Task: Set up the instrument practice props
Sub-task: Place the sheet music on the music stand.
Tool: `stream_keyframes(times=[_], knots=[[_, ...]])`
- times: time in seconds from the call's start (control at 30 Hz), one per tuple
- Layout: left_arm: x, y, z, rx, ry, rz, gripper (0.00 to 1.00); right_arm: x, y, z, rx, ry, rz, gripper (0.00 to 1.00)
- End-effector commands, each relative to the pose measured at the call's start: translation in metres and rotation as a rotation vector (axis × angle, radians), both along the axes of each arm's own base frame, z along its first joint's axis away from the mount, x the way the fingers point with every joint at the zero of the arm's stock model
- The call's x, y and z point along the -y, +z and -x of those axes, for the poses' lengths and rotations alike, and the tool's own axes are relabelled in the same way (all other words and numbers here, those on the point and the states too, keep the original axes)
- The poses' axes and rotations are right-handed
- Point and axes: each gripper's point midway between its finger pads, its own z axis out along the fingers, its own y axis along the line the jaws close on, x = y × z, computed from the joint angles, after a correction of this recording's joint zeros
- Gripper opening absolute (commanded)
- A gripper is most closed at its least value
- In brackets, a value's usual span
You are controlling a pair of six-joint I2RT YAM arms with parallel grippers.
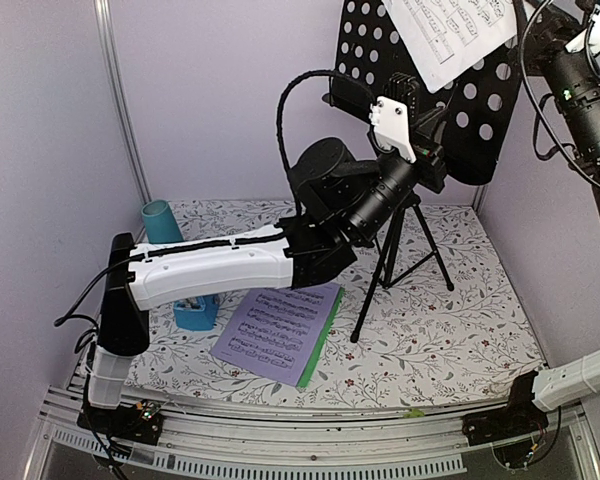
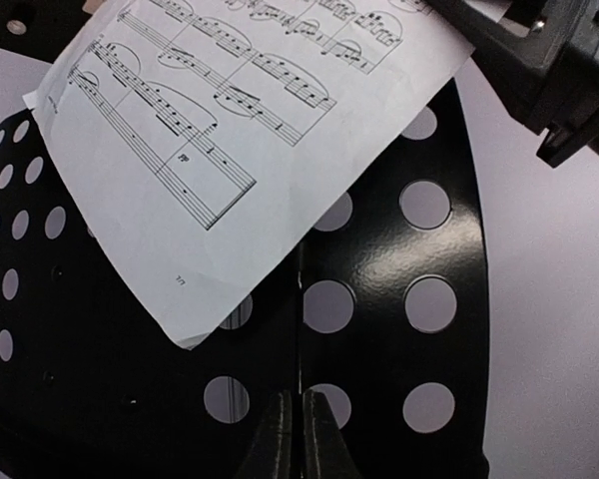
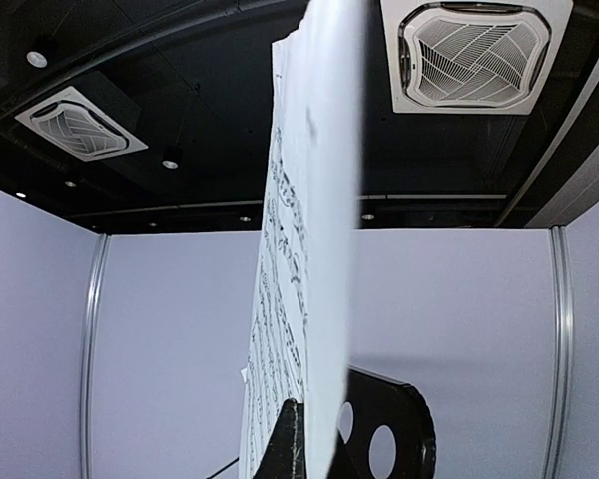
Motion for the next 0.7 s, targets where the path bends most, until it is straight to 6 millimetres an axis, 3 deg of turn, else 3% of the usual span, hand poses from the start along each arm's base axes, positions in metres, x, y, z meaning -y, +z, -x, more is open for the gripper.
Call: stream_keyframes(times=[0.0,0.3,0.67], knots=[[0.020,-0.039,0.001,-0.037,-0.025,-0.111,0.00,-0.010,0.002,-0.001,0.109,-0.079,0.005,0.00],[0.022,-0.042,0.002,-0.043,-0.035,-0.109,0.00,-0.014,-0.006,-0.019,0.152,-0.176,0.065,0.00],[0.019,-0.035,0.004,-0.027,-0.033,-0.107,0.00,-0.001,-0.020,-0.016,0.029,-0.116,0.110,0.00]])
